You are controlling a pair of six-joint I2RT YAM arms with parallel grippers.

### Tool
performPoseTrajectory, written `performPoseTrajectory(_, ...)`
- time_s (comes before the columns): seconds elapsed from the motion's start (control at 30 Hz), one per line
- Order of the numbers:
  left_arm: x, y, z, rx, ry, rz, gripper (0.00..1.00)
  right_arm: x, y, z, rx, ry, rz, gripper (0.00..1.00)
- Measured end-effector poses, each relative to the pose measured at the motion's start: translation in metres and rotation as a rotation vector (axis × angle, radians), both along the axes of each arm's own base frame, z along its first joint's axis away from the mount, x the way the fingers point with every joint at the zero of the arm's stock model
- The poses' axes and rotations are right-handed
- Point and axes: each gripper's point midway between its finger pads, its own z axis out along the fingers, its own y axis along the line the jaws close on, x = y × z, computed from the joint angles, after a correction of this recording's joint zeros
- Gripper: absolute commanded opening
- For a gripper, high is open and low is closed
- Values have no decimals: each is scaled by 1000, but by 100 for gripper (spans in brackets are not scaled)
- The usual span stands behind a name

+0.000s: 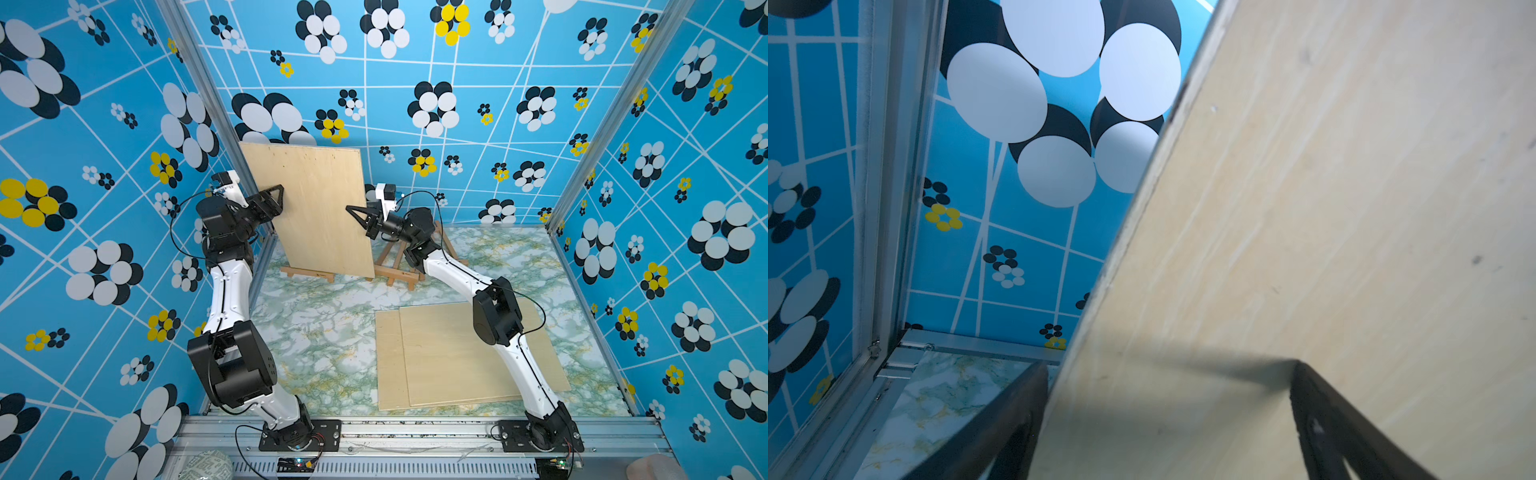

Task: Assemble the easel
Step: Place the drawing board on the easel.

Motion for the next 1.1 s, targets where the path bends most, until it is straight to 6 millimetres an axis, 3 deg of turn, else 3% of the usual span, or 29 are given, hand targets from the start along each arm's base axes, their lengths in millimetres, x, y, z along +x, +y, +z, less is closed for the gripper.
performPoseTrajectory(0.17, 3, 8, 2, 0, -8, 9, 92, 6, 8, -3, 14, -14, 1, 0)
performPoseTrajectory(0.37, 11, 17, -14, -33, 26, 16, 92, 12, 16, -19, 4, 6, -3, 0)
performPoseTrajectory(0.53, 9, -19, -12, -50, 26, -139, 93, 18, 26, -26, 17, 47, -43, 0)
performPoseTrajectory(0.63, 7, -28, -8, -42, 17, -177, 97, 18, 28, -26, 22, 57, -56, 0)
performPoseTrajectory(0.9, 4, -21, -10, -33, 38, -138, 99, 17, 29, -27, 27, 52, -57, 0)
performPoseTrajectory(1.1, -14, -8, -16, -42, 66, -40, 99, 14, 33, -27, 27, 35, -57, 0)
